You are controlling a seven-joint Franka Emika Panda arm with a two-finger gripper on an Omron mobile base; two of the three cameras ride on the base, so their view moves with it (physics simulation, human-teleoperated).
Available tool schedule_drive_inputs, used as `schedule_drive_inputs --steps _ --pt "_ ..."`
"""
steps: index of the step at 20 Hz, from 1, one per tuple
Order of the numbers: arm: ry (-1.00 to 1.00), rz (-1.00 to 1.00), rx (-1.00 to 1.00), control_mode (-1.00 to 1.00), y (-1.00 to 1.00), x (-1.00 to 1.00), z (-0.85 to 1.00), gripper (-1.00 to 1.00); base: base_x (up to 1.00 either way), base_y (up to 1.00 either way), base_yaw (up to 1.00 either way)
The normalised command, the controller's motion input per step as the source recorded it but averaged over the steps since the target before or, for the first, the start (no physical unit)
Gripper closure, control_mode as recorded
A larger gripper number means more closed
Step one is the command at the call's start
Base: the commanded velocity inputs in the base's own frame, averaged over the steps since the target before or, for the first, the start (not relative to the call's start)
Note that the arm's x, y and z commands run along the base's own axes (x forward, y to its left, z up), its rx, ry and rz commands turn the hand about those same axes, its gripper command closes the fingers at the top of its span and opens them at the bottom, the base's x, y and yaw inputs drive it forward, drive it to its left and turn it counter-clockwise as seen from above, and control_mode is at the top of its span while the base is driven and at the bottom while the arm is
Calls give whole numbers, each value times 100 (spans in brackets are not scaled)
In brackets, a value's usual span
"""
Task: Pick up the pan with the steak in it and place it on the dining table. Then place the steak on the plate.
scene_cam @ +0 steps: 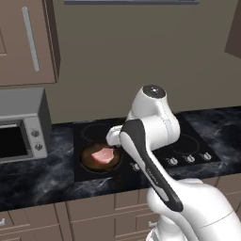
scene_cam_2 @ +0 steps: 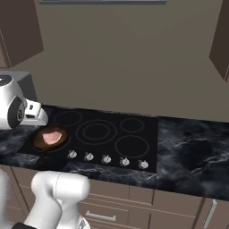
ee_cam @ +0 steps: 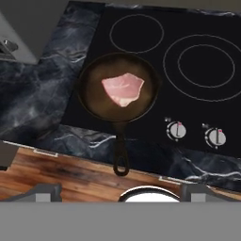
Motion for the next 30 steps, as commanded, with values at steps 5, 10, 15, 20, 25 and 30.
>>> schedule_drive_inputs --steps 5,10,15,20,25,30 --pt "0 0 0 -100 7 -1 -4 -100 0 0 0" --pt "0 0 0 -100 1 0 -19 -100 0 0 0" --pt "1 0 0 -100 2 0 -30 -100 0 0 0" --pt "1 0 0 -100 3 0 -30 -100 0 0 0" --pt "0 0 0 -100 1 2 -34 -100 0 0 0" --pt "0 0 0 -100 3 12 -39 -100 0 0 0"
